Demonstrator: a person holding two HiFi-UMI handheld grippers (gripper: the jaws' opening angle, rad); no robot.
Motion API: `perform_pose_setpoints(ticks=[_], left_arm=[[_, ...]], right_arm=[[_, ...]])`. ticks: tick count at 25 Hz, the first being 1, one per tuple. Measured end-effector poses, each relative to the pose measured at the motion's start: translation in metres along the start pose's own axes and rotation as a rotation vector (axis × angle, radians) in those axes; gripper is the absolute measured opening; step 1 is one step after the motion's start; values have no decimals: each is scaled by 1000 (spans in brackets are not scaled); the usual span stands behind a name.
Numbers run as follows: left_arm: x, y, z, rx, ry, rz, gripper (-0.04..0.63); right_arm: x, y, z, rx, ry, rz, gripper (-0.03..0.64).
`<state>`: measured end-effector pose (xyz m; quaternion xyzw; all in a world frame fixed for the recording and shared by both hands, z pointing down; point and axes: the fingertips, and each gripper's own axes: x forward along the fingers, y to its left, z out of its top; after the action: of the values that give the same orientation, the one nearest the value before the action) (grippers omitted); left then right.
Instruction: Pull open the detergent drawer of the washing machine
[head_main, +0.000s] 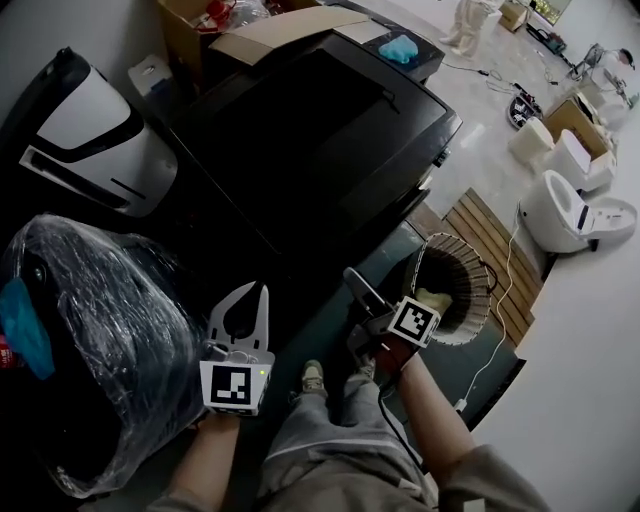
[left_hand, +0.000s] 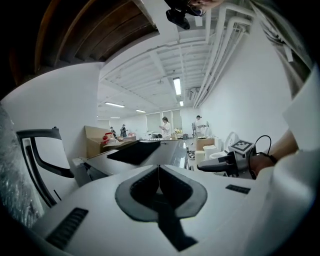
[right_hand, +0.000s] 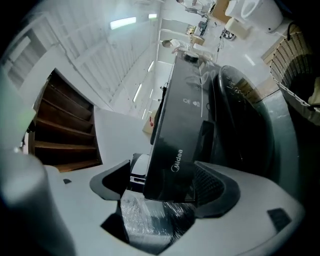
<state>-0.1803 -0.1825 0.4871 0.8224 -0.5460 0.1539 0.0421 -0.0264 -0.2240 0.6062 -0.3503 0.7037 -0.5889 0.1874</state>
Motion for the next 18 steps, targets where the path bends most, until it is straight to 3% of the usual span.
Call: perform_pose_setpoints(ticks=[5, 12, 18], left_arm=[[13, -1, -18, -47, 14, 23, 18], [25, 0, -42, 1, 74, 45, 18], [27, -2, -55, -59, 95, 70, 18]], right_arm=[[20, -23, -7, 60, 24, 28, 379], [37, -33, -3, 91, 16, 89, 383], [39, -31, 6, 152, -28, 176, 394]])
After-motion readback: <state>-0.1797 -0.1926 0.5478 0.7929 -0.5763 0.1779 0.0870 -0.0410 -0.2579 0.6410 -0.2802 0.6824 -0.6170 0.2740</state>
